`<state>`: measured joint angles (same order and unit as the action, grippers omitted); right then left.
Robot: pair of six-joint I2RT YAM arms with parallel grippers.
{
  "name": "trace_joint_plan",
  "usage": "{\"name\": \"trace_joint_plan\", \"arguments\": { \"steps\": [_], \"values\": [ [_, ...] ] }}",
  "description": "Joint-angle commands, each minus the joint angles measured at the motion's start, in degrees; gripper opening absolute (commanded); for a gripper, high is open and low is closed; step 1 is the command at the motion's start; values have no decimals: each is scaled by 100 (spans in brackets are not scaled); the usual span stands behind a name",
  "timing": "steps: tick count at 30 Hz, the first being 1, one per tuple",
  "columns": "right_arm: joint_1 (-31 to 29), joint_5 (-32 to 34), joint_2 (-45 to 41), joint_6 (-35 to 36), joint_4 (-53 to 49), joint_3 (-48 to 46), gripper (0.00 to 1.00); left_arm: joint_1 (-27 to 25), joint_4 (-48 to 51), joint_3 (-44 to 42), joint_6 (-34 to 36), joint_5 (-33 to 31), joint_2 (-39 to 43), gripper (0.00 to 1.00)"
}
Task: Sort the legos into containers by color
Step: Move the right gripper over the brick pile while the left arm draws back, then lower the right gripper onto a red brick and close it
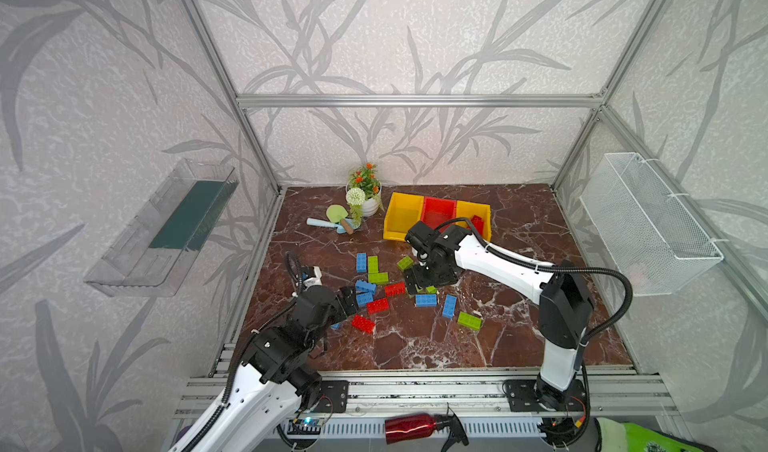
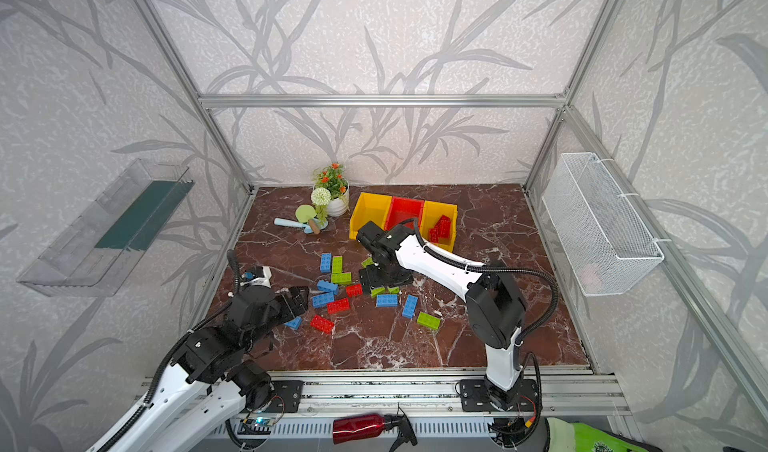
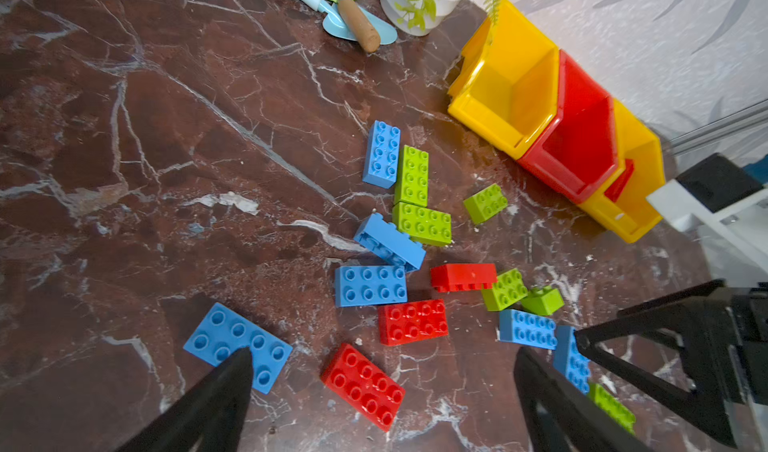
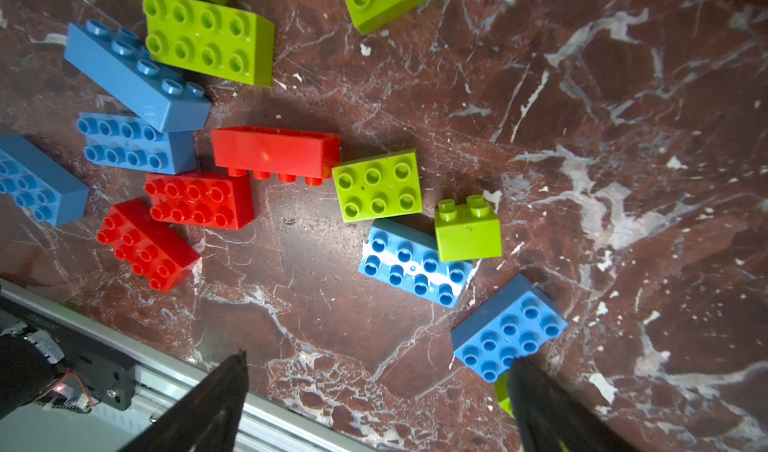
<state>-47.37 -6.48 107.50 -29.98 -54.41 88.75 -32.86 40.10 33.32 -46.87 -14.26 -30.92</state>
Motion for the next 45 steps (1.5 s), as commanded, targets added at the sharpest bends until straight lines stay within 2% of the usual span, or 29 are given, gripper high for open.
{"name": "trace_joint_plan", "arguments": {
  "steps": [1,3,11,16,19,23,29,38,45],
  "values": [
    [9,85,-164,26,674,-274,97,-40,284,112,-261,-690,-188,95],
    [-12,72,-186,-25,741,-241,95,-66,437,197,-431,-802,-83,95],
    [-178,483,-581,-176,722,-484,95,-186,737,147,-199,-605,262,96],
    [-443,733,-510,-439,621,-462,95,-269,891,-176,-257,-533,849,97],
    [-697,870,-267,-580,558,-263,95,-426,855,-209,-270,-475,979,97],
    [-918,936,139,-621,535,120,94,-676,955,-84,-240,-654,694,97],
    [-931,926,899,-543,467,839,96,-966,956,-194,-363,-1005,519,97],
    [-894,1204,2024,-351,-12,1991,96,-1012,776,-482,-259,-1255,561,97],
    [-769,1151,2106,-483,231,1844,95,-1016,748,-555,-261,-1346,782,97]
  ]
}}
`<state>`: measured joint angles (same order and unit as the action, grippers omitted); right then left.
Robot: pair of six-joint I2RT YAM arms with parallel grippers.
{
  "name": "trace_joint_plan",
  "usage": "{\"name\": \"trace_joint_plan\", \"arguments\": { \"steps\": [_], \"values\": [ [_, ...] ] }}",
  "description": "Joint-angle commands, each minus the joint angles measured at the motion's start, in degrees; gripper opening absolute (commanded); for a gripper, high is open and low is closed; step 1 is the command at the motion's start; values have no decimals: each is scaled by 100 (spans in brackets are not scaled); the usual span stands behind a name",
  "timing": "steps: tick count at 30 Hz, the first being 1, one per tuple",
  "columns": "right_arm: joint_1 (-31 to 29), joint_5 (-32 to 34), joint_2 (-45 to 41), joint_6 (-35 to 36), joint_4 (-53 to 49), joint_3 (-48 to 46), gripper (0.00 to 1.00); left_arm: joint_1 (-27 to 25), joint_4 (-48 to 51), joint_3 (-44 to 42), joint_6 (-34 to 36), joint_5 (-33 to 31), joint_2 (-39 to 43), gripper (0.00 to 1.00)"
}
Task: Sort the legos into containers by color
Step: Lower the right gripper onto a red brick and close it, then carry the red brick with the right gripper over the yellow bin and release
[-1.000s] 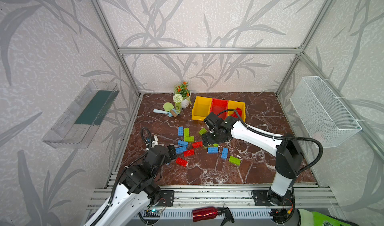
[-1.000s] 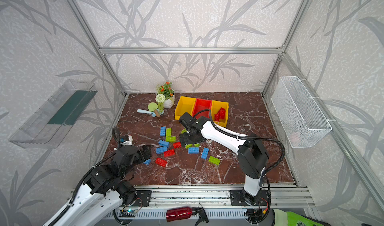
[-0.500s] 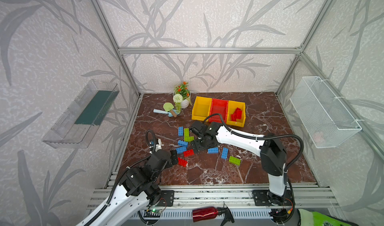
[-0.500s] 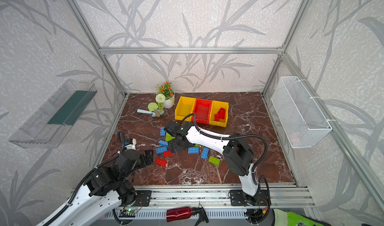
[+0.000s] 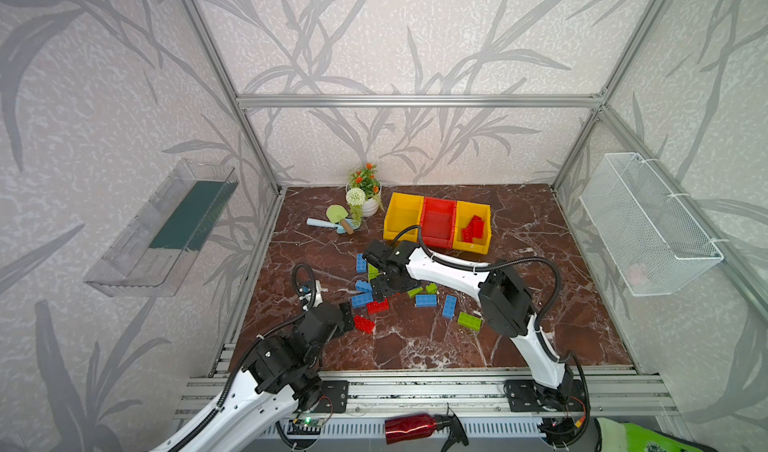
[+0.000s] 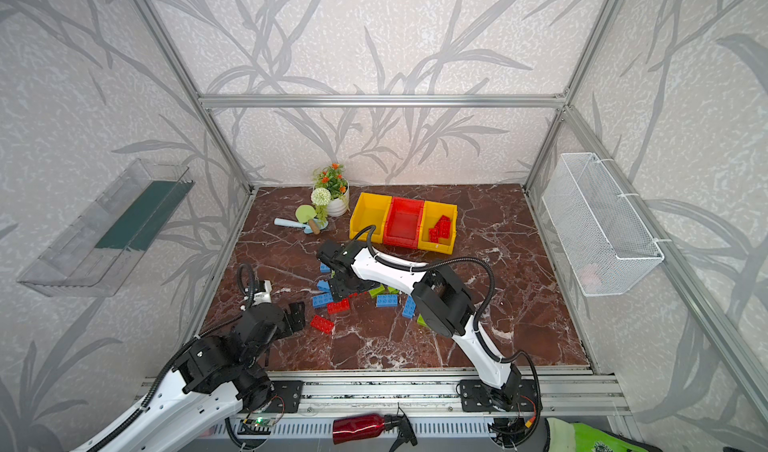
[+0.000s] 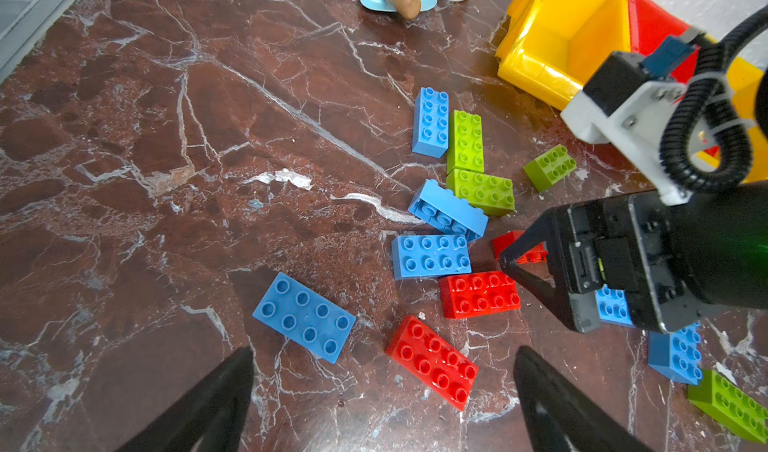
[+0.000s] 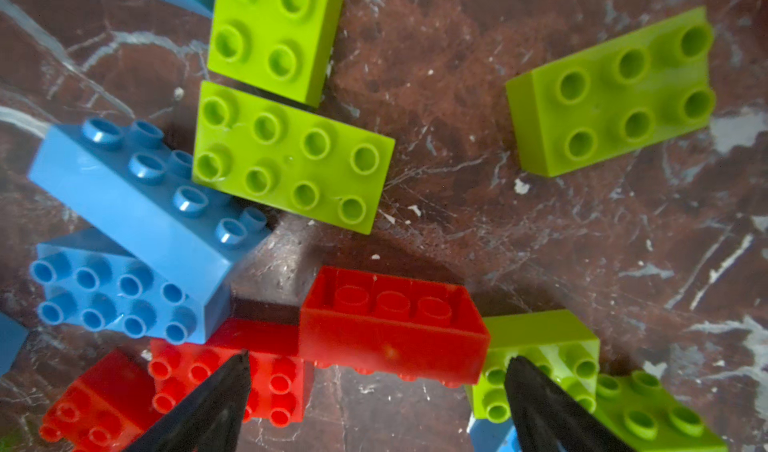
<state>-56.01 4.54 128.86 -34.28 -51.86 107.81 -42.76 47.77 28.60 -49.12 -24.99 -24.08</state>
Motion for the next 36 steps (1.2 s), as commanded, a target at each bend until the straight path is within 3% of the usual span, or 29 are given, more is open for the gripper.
{"name": "trace_joint_plan", "arguments": {
  "steps": [1,14,24,36],
  "values": [
    [114,-27,-15,-52,23,-97,94,-22,-13,-86,-36,-285,113,97],
    [189,-267,68,-96,396,-291,78,-24,-4,-162,-45,-303,138,97],
    [197,-349,102,-106,405,-371,54,-30,32,-179,-71,-243,79,97],
    [638,-296,-810,137,448,-637,51,-31,-248,409,267,-90,-761,97]
  ]
}}
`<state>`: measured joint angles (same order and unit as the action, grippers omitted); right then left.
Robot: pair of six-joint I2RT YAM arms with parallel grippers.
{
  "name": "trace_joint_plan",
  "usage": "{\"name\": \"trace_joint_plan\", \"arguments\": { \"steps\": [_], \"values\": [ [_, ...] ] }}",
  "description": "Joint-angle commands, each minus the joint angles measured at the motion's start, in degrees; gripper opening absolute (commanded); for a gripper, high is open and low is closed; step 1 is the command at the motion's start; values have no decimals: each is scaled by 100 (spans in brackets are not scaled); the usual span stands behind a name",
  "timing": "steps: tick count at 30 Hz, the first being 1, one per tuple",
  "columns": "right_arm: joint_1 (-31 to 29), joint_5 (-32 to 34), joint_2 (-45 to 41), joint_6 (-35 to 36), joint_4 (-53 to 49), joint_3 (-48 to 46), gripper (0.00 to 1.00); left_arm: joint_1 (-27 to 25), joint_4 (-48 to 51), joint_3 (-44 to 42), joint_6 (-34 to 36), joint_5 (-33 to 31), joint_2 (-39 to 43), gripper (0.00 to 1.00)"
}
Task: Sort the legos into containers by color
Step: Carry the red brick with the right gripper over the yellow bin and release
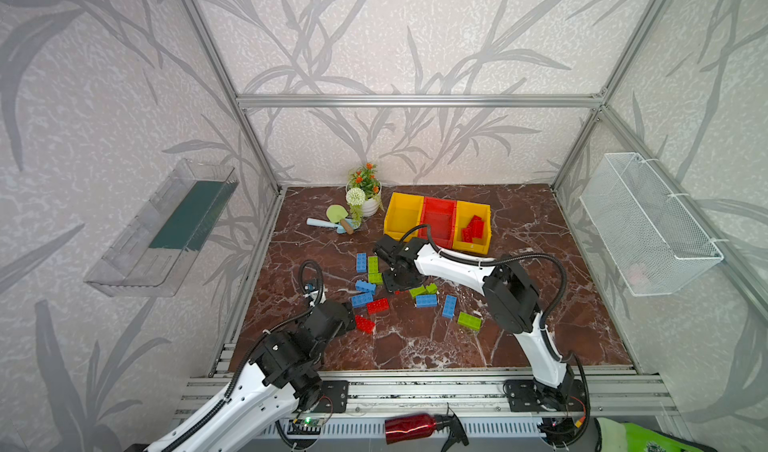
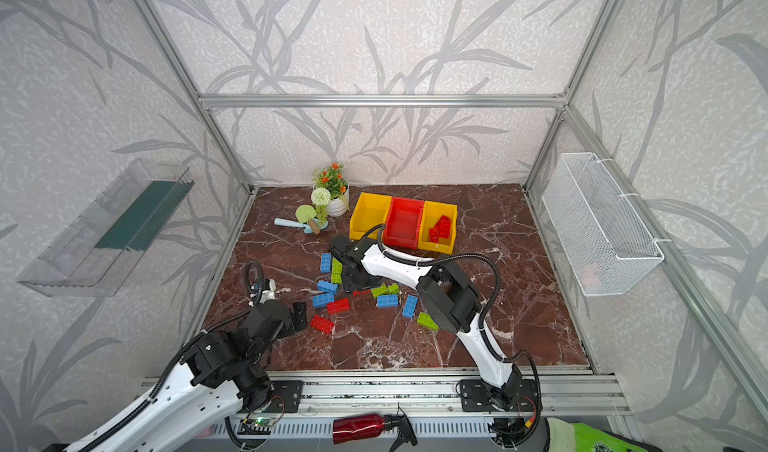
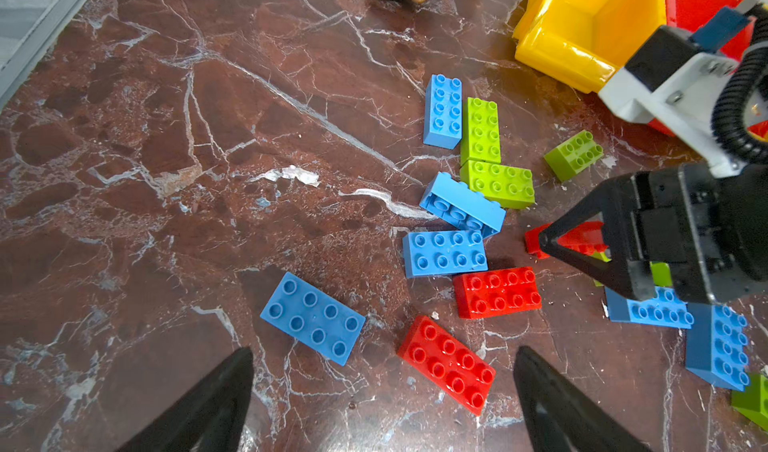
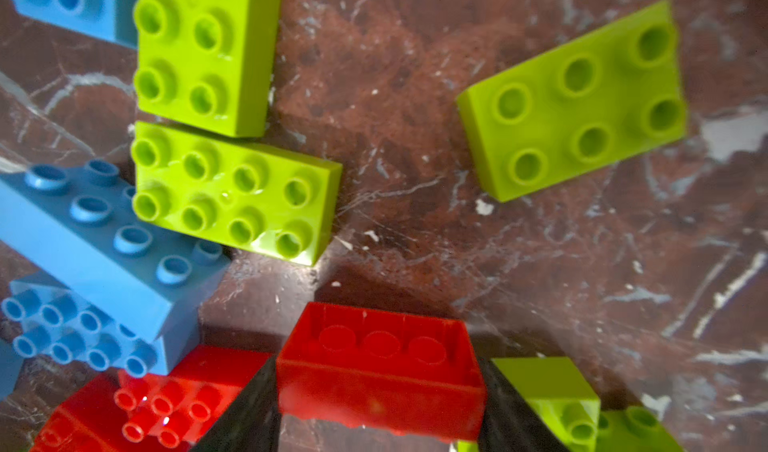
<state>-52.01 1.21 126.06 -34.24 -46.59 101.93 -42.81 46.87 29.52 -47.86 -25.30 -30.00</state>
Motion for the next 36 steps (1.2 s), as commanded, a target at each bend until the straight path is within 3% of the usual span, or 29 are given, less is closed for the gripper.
{"name": "trace_joint_plan", "arguments": {
  "steps": [1,13,21,28,36],
  "values": [
    [318,37,-635,160,-63,-88,50,-31,-243,357,187,-3,-246,97],
    [1791,-111,-1844,548,89,-831,50,-68,-1040,1149,675,244,-1598,97],
    [2951,-192,-2012,869,348,-850,50,-153,-1742,1468,828,593,-2547,97],
    [3592,-394,-1479,1174,997,-658,50,-170,-2007,1650,938,481,-3048,97],
    [3853,-333,-335,1347,640,566,50,-172,-2019,1927,1085,313,-3429,97]
  ]
}}
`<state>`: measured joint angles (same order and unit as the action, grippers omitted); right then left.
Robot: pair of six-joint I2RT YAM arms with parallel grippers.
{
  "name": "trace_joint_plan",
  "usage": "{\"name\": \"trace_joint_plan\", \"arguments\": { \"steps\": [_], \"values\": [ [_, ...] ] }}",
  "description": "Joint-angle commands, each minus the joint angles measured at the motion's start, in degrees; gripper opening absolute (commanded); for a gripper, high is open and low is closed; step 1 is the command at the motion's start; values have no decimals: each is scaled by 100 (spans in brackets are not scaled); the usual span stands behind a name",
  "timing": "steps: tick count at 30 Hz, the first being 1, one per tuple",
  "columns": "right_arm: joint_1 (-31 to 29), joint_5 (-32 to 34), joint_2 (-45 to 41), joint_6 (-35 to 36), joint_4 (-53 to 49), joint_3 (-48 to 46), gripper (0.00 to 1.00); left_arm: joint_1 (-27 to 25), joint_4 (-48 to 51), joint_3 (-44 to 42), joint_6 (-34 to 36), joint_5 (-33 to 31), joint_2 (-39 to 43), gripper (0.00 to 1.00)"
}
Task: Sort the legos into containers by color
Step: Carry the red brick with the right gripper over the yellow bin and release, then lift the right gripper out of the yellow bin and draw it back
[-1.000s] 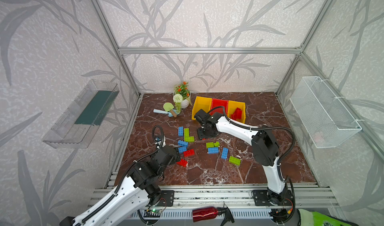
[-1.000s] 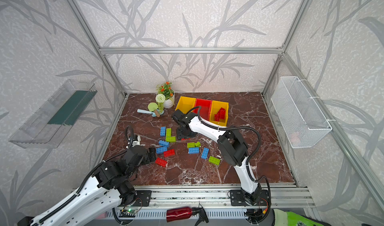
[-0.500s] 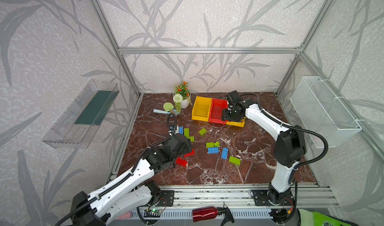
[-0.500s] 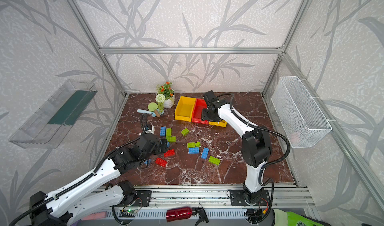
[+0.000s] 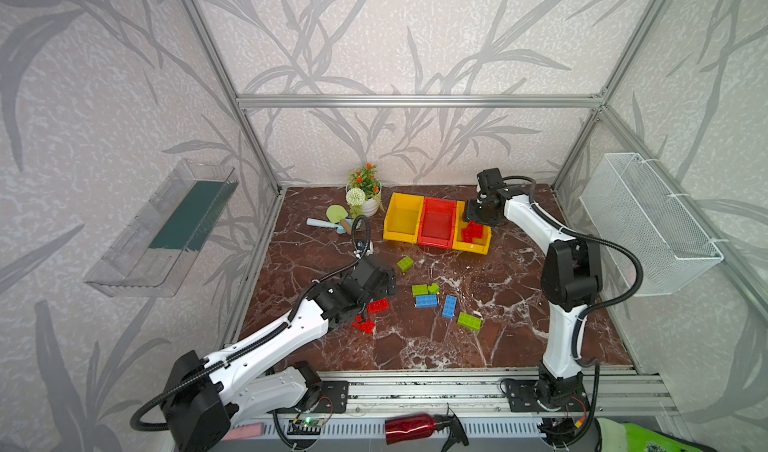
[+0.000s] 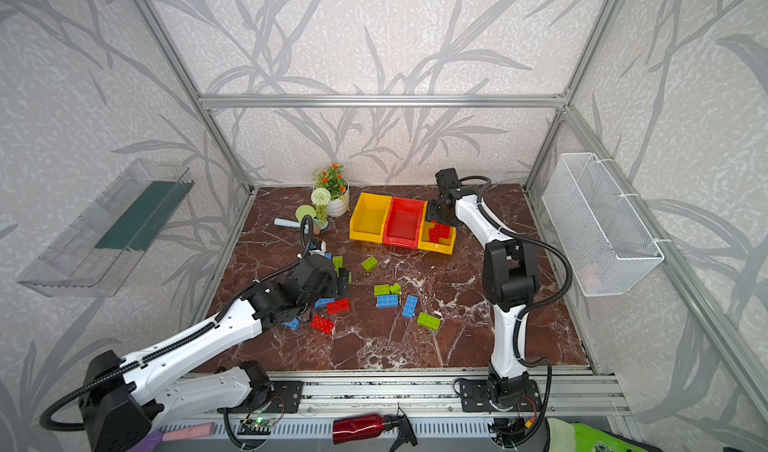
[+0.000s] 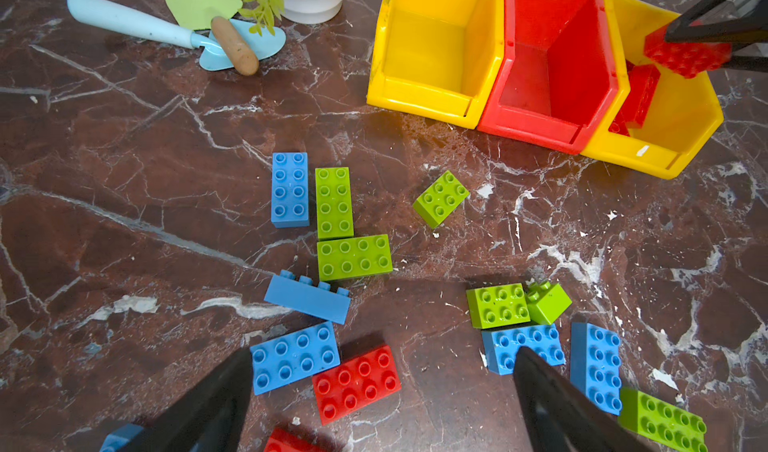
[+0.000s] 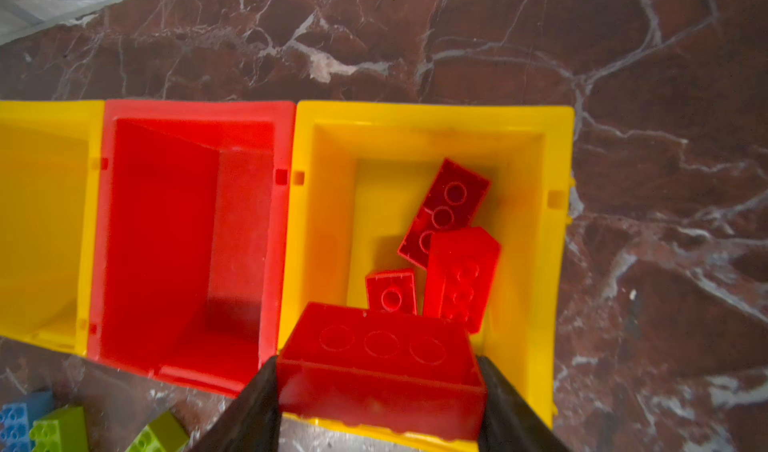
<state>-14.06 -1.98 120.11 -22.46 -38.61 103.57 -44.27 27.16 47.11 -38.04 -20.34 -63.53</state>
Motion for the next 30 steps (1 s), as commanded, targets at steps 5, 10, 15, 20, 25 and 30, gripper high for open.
{"name": "trace_joint_plan", "arguments": {
  "steps": [5,10,15,20,25,30],
  "values": [
    [115,-100,773,328,-791,1261,74,-28,54,245,38,-236,-195,97],
    [-22,-95,469,278,-696,1148,84,-29,138,188,8,-346,-64,97],
    [-375,33,115,160,-484,743,84,-29,236,54,-69,-426,207,97],
    [-654,191,292,-56,-450,615,77,-29,371,-152,-194,-462,532,97],
    [-806,255,517,-195,-434,675,70,-30,615,-340,-315,-536,947,97],
    [-841,521,741,-346,-631,755,63,-29,782,-528,-401,-621,1390,97]
  ]
}}
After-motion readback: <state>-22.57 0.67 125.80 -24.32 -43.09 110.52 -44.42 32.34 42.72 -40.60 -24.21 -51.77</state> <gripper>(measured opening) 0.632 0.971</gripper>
